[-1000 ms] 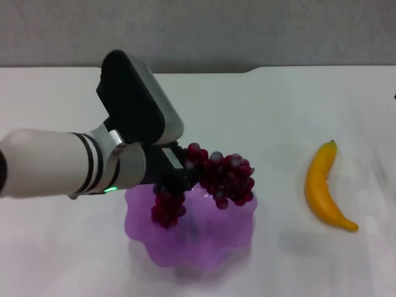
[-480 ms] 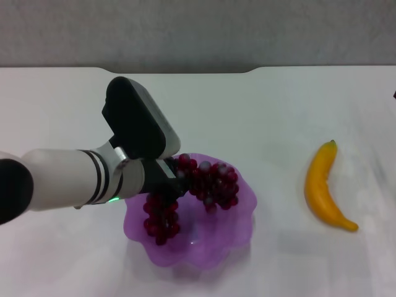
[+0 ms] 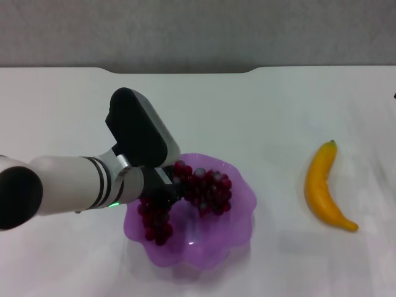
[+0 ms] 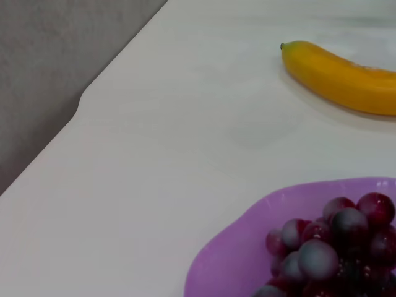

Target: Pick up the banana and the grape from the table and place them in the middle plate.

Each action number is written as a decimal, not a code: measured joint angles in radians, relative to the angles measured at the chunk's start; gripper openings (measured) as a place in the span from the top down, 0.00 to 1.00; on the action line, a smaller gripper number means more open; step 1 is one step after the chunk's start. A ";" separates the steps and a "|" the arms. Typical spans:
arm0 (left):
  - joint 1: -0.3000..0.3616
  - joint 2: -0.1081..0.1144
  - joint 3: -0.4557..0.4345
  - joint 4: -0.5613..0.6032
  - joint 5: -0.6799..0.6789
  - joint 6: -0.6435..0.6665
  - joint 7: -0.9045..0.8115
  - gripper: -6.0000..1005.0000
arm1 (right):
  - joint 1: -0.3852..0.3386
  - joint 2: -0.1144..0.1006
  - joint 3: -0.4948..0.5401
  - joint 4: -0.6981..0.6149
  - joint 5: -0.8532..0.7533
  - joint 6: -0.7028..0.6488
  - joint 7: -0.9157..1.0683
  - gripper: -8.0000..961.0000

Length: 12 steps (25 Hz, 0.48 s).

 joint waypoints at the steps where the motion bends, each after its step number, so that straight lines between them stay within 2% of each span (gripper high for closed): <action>1: -0.001 0.000 0.000 0.001 0.004 -0.001 -0.002 0.63 | 0.000 0.000 0.000 0.000 0.000 0.000 0.000 0.09; 11: -0.002 -0.004 0.022 0.002 0.166 0.041 -0.176 0.62 | 0.002 0.000 0.000 0.000 0.001 0.000 0.000 0.09; 12: -0.003 -0.004 0.027 -0.001 0.179 0.042 -0.195 0.59 | 0.002 0.000 0.000 0.000 0.001 0.000 0.000 0.09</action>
